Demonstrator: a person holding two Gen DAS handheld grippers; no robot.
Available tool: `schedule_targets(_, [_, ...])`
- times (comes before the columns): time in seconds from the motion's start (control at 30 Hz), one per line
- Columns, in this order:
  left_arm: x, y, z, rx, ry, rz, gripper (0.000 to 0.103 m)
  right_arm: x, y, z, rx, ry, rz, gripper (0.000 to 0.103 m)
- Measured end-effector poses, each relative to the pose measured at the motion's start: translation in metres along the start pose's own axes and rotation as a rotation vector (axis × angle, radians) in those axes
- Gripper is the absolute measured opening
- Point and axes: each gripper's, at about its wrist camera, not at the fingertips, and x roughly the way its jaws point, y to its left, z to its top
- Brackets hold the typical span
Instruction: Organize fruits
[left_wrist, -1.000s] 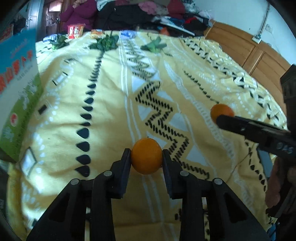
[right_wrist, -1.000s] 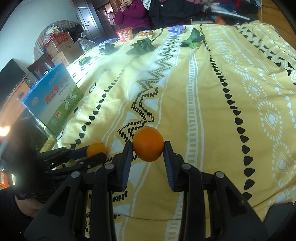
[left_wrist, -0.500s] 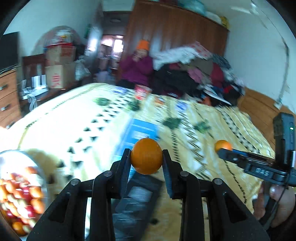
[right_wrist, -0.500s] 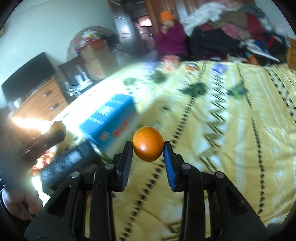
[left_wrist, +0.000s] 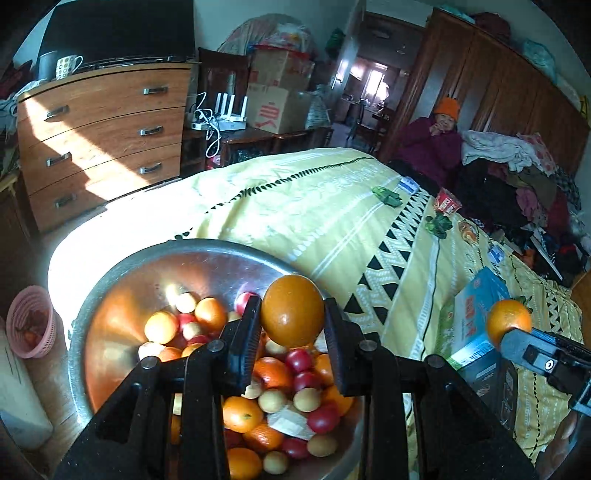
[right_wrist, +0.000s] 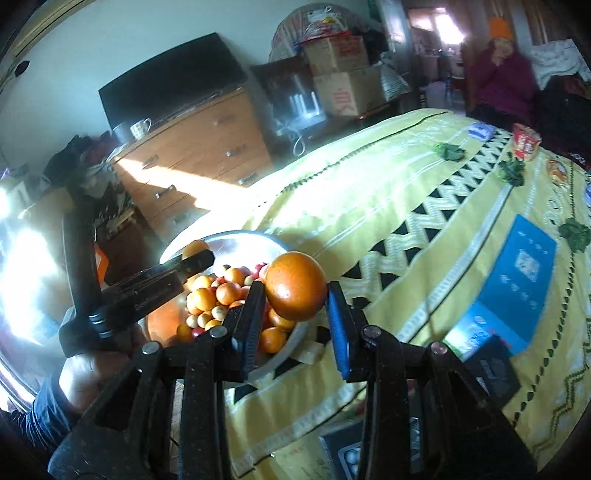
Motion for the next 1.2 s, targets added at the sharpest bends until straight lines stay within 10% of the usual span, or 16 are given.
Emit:
schedule_targets(0.5, [0.018,0.067,-0.01,-0.072,0.074,0.035,0.034,0.079,0.05,-0.005,-0.049,0.183,0.037,0.034])
schedule_targets(0.63, [0.009,0.074,-0.007,-0.106,0.045,0.067,0.07,0.084,0.058,-0.006,-0.071,0.191,0.001,0.037])
schedule_targets(0.7, [0.001,0.078,-0.006,-0.126,0.001,0.102,0.081,0.077,0.06,-0.004,-0.077,0.173,0.005,0.073])
schedule_targets(0.77, [-0.007,0.079,-0.004,-0.146,-0.025,0.11,0.084,0.064,0.064,-0.001,-0.089,0.124,-0.01,0.088])
schedule_targets(0.93, [-0.042,0.038,0.006,-0.054,-0.134,0.069,0.084,-0.02,0.071,0.002,-0.157,-0.119,-0.081,0.085])
schedule_targets(1.2, [-0.139,-0.181,-0.065,0.369,-0.281,-0.426,0.09,-0.215,-0.029,-0.107,0.017,-0.543,-0.571,0.103])
